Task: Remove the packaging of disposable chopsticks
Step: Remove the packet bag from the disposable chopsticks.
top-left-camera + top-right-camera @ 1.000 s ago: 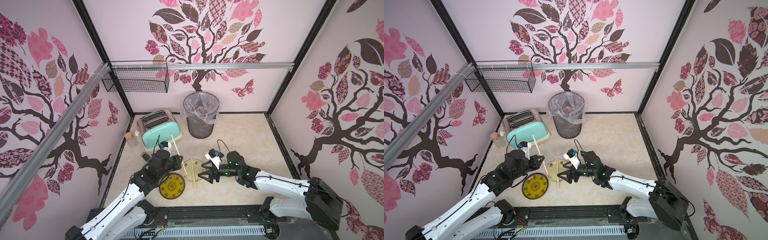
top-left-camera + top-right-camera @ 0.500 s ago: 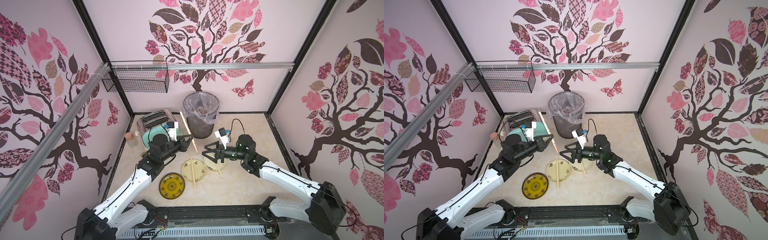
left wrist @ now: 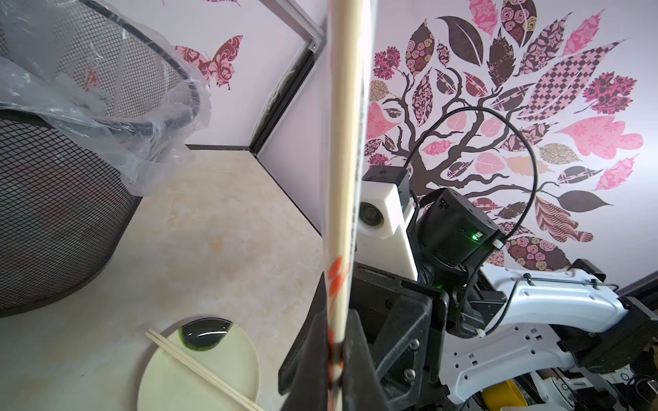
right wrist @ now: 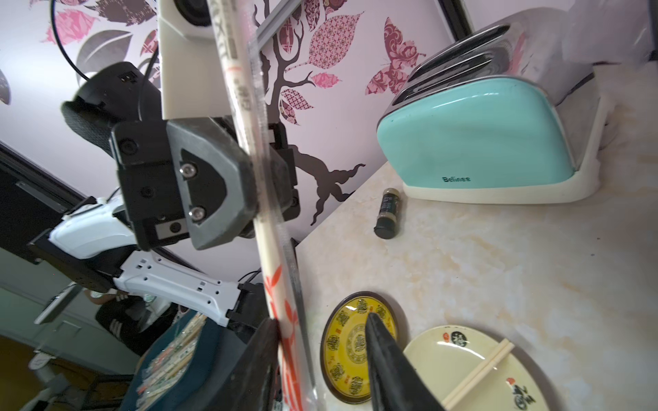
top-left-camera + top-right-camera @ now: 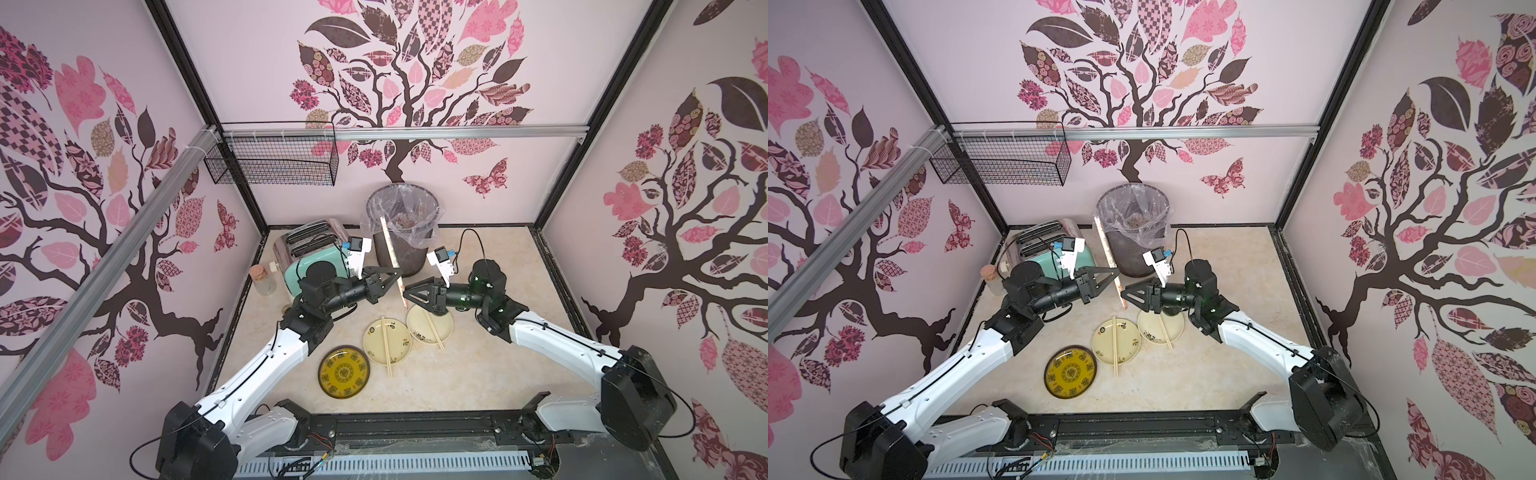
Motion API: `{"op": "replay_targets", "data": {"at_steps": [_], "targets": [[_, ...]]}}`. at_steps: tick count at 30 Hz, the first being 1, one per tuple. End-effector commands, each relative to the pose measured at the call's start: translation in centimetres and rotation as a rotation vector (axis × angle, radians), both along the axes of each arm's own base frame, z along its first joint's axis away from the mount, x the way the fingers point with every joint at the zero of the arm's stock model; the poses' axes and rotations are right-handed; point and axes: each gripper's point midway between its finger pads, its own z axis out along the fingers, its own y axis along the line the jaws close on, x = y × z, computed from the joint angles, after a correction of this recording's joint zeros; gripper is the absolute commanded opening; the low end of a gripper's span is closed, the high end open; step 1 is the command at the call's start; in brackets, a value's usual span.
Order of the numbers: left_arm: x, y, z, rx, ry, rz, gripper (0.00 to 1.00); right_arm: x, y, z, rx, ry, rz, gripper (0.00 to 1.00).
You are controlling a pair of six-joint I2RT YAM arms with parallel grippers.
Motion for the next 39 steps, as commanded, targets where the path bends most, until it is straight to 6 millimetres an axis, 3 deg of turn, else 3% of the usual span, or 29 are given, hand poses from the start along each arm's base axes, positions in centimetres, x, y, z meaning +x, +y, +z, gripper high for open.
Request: {"op": "replay_targets", "data": {"at_steps": [1, 5, 9, 15, 18, 19, 22, 27, 35, 39], "targets": [[-0.9, -0.9, 2.0, -0.034, -0.061, -0.074, 0.0, -0.4, 0.4, 2.9, 0.066, -0.05, 0.057, 0.39], [-0.6, -1.1, 1.7, -0.025, -0.06, -0.073, 0.0, -1.0, 0.4, 3.2, 0.077, -0.056, 0.091, 0.37], [-0.4, -1.3, 1.6, -0.025, -0.058, -0.084, 0.0, -1.0, 0.4, 3.1, 0.072, -0.062, 0.089, 0.26], [-0.4, -1.2, 1.5, -0.028, -0.047, -0.077, 0.0, -1.2, 0.2, 2.7, 0.071, -0.058, 0.086, 0.01], [-0.3, -1.3, 1.6, -0.032, -0.044, -0.072, 0.0, -1.2, 0.1, 2.5, 0.071, -0.054, 0.079, 0.0], [-0.2, -1.2, 1.8, -0.035, -0.045, -0.068, 0.04, -1.2, 0.1, 2.4, 0.07, -0.052, 0.075, 0.0], [0.6, -1.0, 1.9, -0.032, -0.035, -0.025, 0.34, -1.3, 0.0, 2.1, 0.067, -0.052, 0.067, 0.0], [2.5, -0.5, 3.1, -0.026, -0.042, 0.048, 0.42, -1.5, -0.3, 1.8, 0.063, -0.05, 0.055, 0.0], [5.1, -0.5, 5.8, -0.006, -0.063, 0.089, 0.34, -2.0, -0.8, 1.9, 0.067, -0.056, 0.049, 0.0], [5.1, -0.8, 7.2, -0.015, -0.091, 0.066, 0.15, -2.0, -1.0, 2.2, 0.072, -0.069, 0.028, 0.0]]}}
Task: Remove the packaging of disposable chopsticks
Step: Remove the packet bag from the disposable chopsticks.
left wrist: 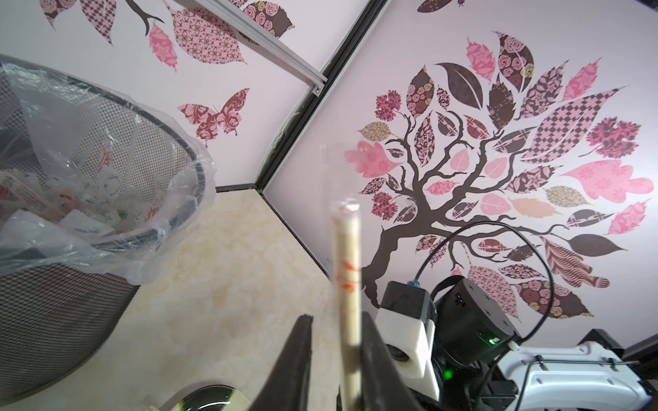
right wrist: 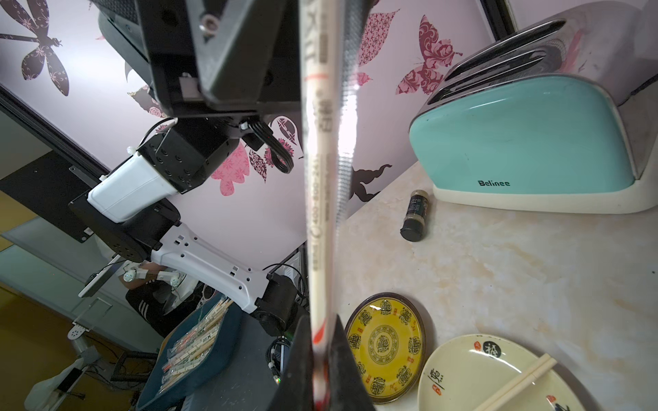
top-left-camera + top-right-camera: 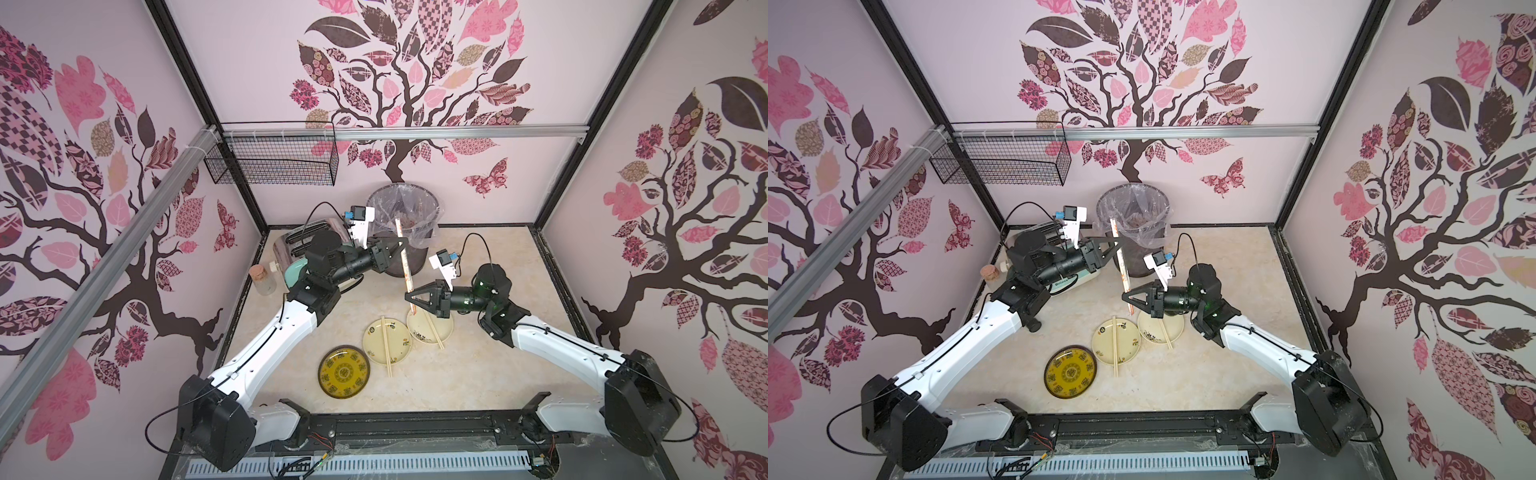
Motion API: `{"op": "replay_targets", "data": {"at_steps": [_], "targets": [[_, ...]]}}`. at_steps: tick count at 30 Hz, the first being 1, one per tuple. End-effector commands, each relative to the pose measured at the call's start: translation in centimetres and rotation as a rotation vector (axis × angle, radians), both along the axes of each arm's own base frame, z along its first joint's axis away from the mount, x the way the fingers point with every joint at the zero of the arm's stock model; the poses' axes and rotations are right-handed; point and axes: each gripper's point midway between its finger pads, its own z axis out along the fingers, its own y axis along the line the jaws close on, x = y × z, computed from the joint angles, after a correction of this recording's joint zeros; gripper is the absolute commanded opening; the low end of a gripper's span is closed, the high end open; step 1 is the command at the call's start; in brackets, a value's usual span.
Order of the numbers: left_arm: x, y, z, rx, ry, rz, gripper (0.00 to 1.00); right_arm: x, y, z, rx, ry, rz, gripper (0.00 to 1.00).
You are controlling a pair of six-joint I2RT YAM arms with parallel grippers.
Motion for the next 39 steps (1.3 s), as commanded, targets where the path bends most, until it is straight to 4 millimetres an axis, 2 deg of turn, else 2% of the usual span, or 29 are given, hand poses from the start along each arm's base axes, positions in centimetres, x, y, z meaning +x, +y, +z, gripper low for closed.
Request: {"op": "replay_targets", "data": {"at_steps": [1, 3, 4, 11, 23, 28, 34, 39], "targets": [[0.0, 0.0, 1.2, 0.004, -0.031, -0.008, 0.1, -0.1, -0.4, 1.1, 0.021, -0.044, -0.017, 0.0], [-0.1, -0.2, 1.2, 0.003, -0.029, -0.02, 0.01, 0.0, -0.4, 1.3, 0.024, -0.051, -0.023, 0.0], [-0.2, -0.2, 1.3, 0.002, -0.03, -0.026, 0.0, 0.0, -0.3, 1.3, 0.023, -0.052, -0.022, 0.0], [-1.2, -0.7, 0.5, 0.013, -0.02, -0.085, 0.0, 0.6, -0.3, 2.0, 0.036, -0.063, -0.048, 0.0], [-4.0, -1.2, -3.3, 0.019, 0.047, -0.202, 0.0, 1.7, -0.1, 4.8, 0.069, -0.123, -0.078, 0.0], [-5.0, -1.6, -4.5, 0.029, 0.069, -0.225, 0.06, 1.9, 0.1, 5.9, 0.082, -0.145, -0.078, 0.0], [-5.7, -2.3, -6.0, 0.042, 0.1, -0.238, 0.05, 2.1, 0.1, 6.6, 0.088, -0.16, -0.079, 0.0], [-6.6, -2.8, -7.3, 0.053, 0.127, -0.251, 0.09, 1.9, 0.2, 7.3, 0.093, -0.186, -0.066, 0.0]]}}
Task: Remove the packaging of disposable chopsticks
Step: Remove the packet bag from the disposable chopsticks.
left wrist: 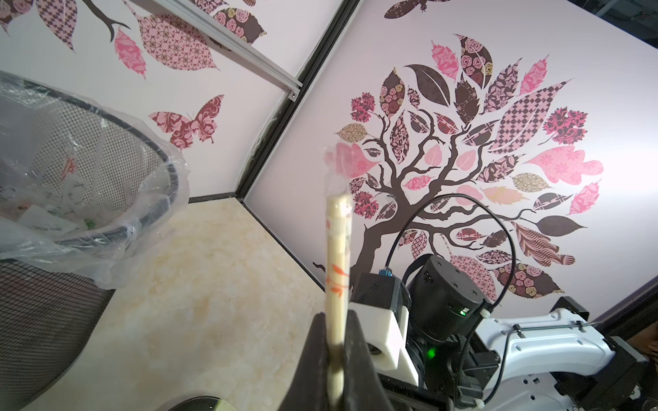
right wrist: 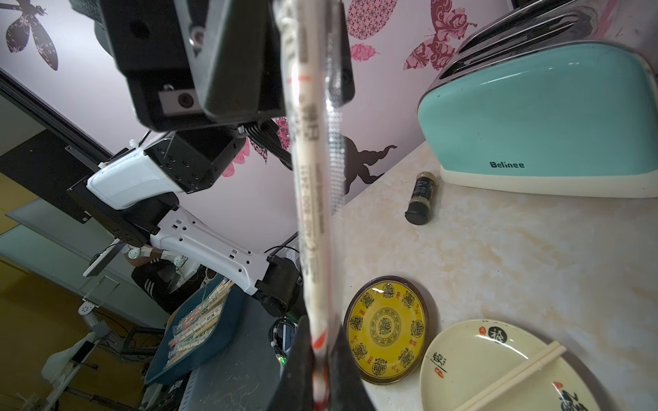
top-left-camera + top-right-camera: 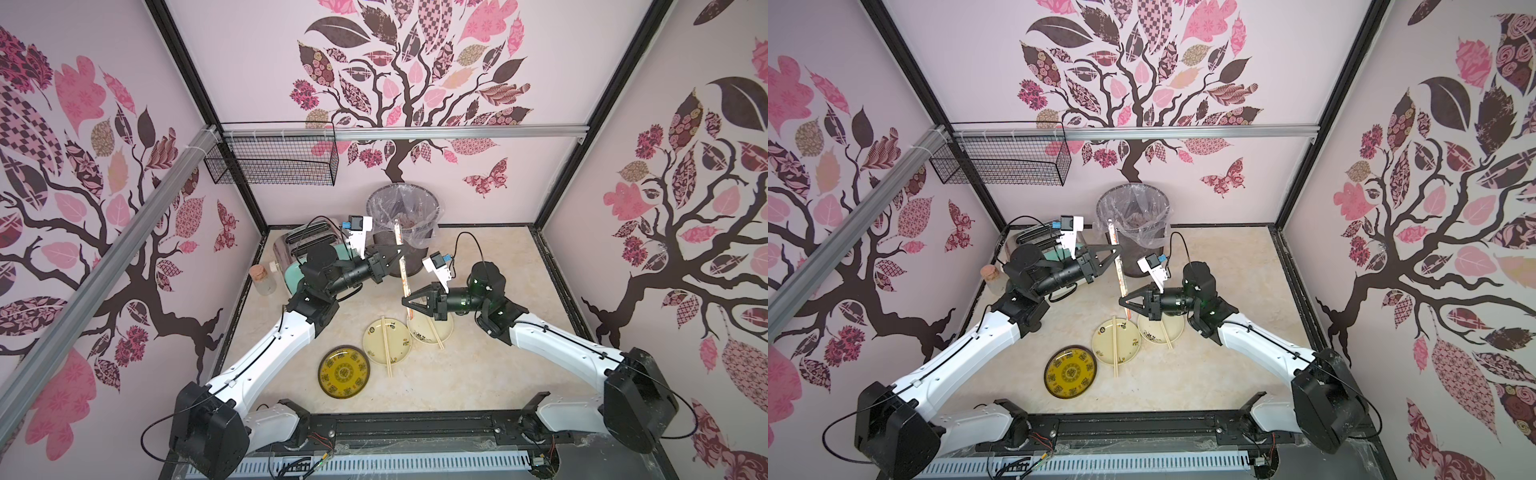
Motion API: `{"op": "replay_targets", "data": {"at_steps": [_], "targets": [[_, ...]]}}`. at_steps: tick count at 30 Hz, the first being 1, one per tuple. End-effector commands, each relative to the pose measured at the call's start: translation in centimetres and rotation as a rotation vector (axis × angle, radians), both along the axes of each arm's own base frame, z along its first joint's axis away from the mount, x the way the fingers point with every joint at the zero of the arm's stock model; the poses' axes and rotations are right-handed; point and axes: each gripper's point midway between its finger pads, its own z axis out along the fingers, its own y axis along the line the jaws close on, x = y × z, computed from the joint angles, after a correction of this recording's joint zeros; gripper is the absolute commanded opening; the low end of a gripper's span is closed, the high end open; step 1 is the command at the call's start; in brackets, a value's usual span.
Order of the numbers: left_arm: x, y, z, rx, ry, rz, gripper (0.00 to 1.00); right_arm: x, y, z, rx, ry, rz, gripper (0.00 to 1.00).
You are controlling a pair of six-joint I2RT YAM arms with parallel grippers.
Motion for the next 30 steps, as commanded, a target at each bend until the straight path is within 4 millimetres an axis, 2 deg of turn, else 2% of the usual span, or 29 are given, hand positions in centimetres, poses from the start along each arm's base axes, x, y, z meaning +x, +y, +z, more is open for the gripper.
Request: {"op": "replay_targets", "data": {"at_steps": [1, 6, 10, 12, 13, 20, 25, 28, 30], "targets": [[-3.8, -2.3, -5.7, 0.103, 0.147, -0.181, 0.09, 2.4, -0.7, 7.9, 0.146, -0.193, -0.116, 0.0], [-4.4, -2.2, -6.6, 0.101, 0.17, -0.172, 0.09, 2.5, -0.7, 8.1, 0.145, -0.203, -0.119, 0.0], [-4.7, -1.9, -6.2, 0.097, 0.158, -0.165, 0.09, 2.5, -0.7, 7.7, 0.14, -0.196, -0.122, 0.0], [-4.5, -1.6, -5.4, 0.093, 0.137, -0.143, 0.12, 2.5, -0.7, 7.4, 0.135, -0.189, -0.121, 0.0], [-4.3, -1.5, -4.9, 0.093, 0.12, -0.129, 0.17, 2.5, -0.8, 7.2, 0.132, -0.186, -0.123, 0.0], [-2.0, -0.1, 0.1, 0.066, 0.026, -0.059, 0.32, 1.9, -1.0, 5.8, 0.111, -0.163, -0.116, 0.0], [-1.2, 0.1, 3.1, 0.044, -0.036, -0.058, 0.45, 1.6, -1.1, 5.1, 0.102, -0.15, -0.107, 0.0], [-0.7, 0.1, 4.4, 0.039, -0.068, -0.047, 0.51, 1.4, -1.1, 4.7, 0.1, -0.141, -0.097, 0.0], [0.0, 0.1, 4.1, 0.058, -0.04, -0.031, 0.52, 1.3, -1.1, 4.6, 0.102, -0.138, -0.094, 0.0]]}}
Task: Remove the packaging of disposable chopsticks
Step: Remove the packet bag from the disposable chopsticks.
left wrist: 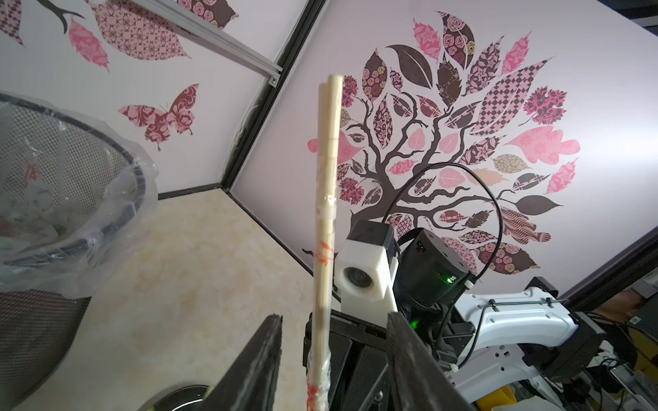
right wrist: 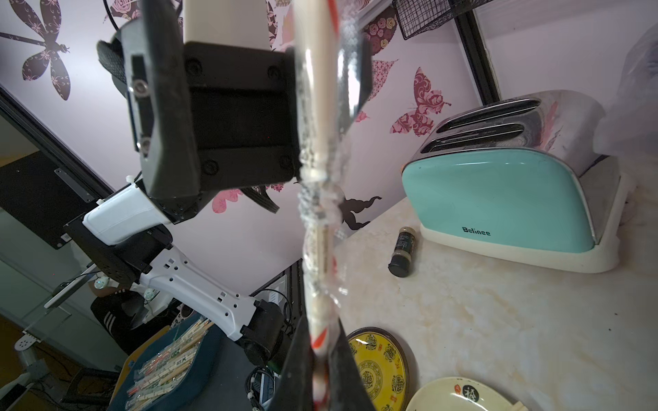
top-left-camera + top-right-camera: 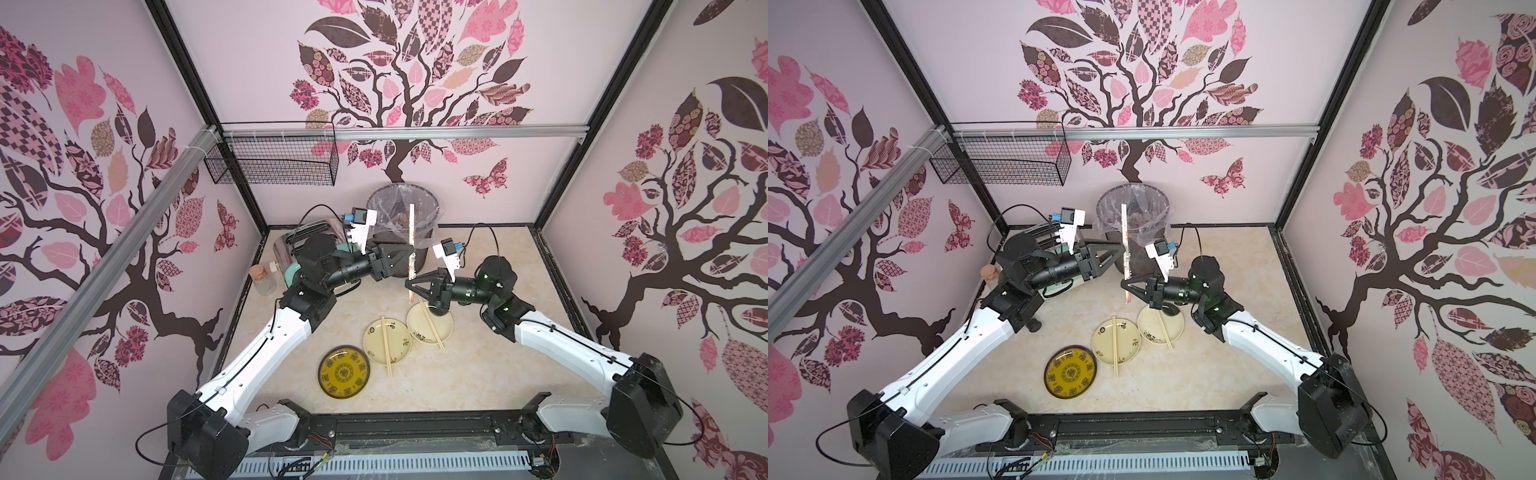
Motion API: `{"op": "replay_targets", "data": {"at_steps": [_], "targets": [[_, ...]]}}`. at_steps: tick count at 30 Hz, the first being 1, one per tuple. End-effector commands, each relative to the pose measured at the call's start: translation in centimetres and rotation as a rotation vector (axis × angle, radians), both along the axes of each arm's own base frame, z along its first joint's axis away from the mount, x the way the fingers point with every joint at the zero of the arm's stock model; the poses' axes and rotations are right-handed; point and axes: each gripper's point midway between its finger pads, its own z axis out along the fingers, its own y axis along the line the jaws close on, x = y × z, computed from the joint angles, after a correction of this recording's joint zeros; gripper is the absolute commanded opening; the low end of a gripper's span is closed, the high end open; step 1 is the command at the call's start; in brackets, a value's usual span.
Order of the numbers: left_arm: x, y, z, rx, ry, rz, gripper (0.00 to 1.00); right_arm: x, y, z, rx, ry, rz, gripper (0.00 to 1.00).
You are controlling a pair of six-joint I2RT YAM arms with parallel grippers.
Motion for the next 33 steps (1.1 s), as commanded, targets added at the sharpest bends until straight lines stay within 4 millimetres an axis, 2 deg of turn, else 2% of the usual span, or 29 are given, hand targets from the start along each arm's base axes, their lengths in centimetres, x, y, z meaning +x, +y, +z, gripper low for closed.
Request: {"op": "replay_targets", "data": {"at_steps": [1, 4, 6, 11, 17, 33], "targets": [[1.2, 0.0, 0.0, 0.029, 0.007, 0.022, 0.52, -0.5, -0.3, 0.9, 0.026, -0.032, 0.01, 0.0], [2.4, 0.1, -0.2, 0.034, 0.029, 0.046, 0.52, -0.7, -0.3, 1.1, 0.03, -0.038, 0.012, 0.0], [2.7, -0.2, -0.2, 0.033, 0.038, 0.04, 0.49, -0.7, -0.3, 1.2, 0.031, -0.041, 0.012, 0.0], [2.7, -0.8, -0.6, 0.018, 0.054, -0.005, 0.24, -0.7, -0.4, 1.4, 0.034, -0.05, 0.006, 0.0], [2.0, -0.8, -1.6, 0.027, 0.074, -0.023, 0.06, -0.3, -0.4, 2.2, 0.048, -0.07, -0.009, 0.0], [-0.7, -1.4, -6.6, 0.054, 0.192, -0.071, 0.07, 0.9, 0.2, 5.1, 0.071, -0.139, -0.024, 0.0]]}}
